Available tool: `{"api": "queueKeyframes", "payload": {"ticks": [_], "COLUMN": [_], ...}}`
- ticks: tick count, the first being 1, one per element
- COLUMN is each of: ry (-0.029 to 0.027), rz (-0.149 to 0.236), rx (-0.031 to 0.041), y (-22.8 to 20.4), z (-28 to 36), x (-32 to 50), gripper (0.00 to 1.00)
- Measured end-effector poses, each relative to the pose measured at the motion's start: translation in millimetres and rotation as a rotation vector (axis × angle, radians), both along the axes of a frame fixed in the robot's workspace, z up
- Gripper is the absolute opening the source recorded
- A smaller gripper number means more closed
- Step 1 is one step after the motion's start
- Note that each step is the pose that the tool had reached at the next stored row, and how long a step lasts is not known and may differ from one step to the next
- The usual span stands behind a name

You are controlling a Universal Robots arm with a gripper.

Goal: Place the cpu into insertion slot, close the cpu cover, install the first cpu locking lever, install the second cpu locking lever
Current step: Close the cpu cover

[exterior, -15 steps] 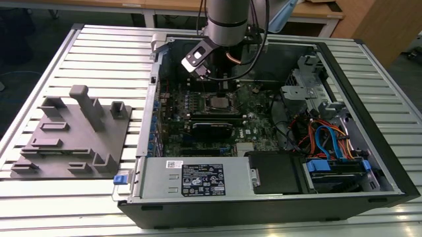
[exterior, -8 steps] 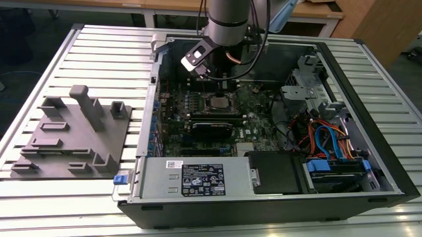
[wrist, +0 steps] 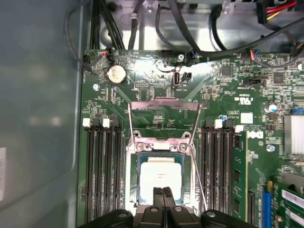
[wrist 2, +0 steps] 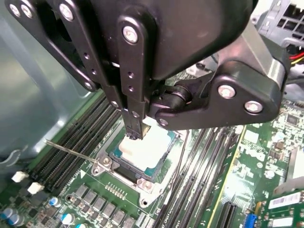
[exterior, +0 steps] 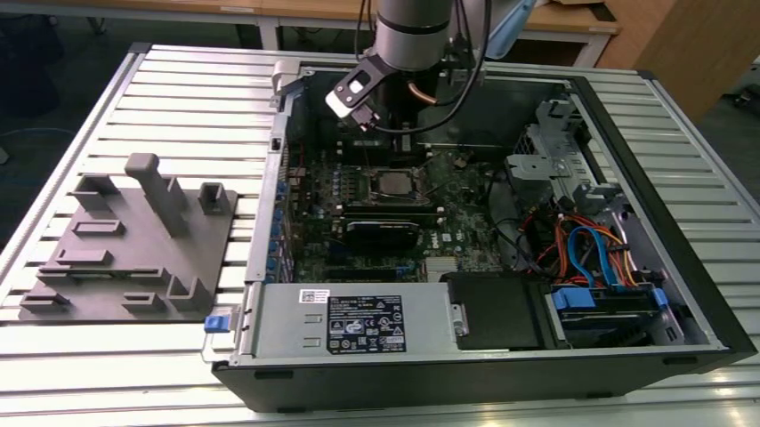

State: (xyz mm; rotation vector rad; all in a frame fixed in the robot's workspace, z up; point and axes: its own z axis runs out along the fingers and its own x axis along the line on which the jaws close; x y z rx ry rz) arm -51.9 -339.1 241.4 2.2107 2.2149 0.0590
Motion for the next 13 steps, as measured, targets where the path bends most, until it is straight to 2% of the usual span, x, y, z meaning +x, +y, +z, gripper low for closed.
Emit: {"api": "queueKeyframes", "payload": {"ticks": [2,3,4,5,6,7,10,13], "ry": [0.0010,0.0038,0.0103,0.0200,0.0272,0.0299,0.0298,0.0286], "rz": [0.000,0.000,0.000,0.000,0.000,0.000,0.000,0.002], "rx": [0.0003,0.0003,0.0003,0.0001,0.0001,-0.0001,0.0001,0.0000], "y": [0.0,0.1,0.1,0.0,0.0,0.0,0.0,0.0], "z": [2.3,2.3,2.3,2.4,2.4,2.4,2.7,6.2], "x": [0.1,0.4,1.0,1.7,2.2,2.3,2.3,2.3], "gripper": [0.10,0.10,0.10,0.10,0.10,0.10,0.10,0.10]}}
